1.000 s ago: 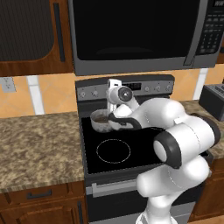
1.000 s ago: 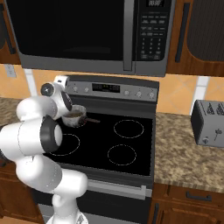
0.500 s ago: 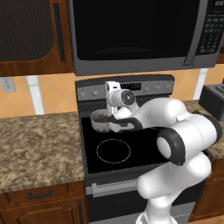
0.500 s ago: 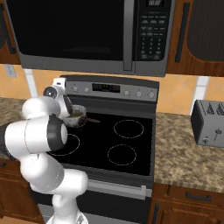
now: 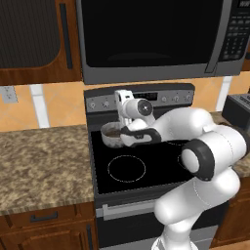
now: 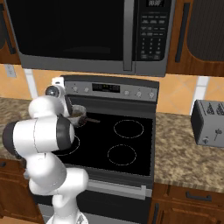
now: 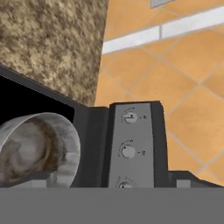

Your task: Turn off the rear left burner of the stove.

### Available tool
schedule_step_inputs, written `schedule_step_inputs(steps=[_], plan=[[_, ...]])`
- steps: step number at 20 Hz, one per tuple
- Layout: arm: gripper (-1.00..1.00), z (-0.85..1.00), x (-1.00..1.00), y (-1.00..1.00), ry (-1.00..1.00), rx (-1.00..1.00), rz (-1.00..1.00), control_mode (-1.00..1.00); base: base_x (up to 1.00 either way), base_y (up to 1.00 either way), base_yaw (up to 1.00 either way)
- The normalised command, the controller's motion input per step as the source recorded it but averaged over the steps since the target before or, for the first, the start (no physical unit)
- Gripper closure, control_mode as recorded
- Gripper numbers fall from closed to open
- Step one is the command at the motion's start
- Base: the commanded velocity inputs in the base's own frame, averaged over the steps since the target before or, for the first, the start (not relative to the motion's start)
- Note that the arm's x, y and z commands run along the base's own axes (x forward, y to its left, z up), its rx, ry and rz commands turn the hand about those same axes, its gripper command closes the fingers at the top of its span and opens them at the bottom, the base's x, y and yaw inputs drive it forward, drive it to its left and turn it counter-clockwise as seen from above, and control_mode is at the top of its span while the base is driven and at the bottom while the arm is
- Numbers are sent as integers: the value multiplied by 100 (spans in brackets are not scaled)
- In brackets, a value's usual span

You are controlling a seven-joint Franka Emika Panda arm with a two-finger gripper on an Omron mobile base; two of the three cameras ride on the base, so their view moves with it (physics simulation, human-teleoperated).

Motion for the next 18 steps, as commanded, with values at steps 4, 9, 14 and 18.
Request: schedule_step_inputs(steps=[4, 9, 14, 18], plan=[[-100, 5, 5, 1, -4, -6, 9, -100, 0, 0, 0], [-100, 7, 6, 0, -2, -6, 5, -100, 0, 0, 0], [-100, 0, 16, 0, 0, -2, 0, -100, 0, 0, 0], [-100, 0, 9, 2, 0, -4, 0, -100, 0, 0, 0]])
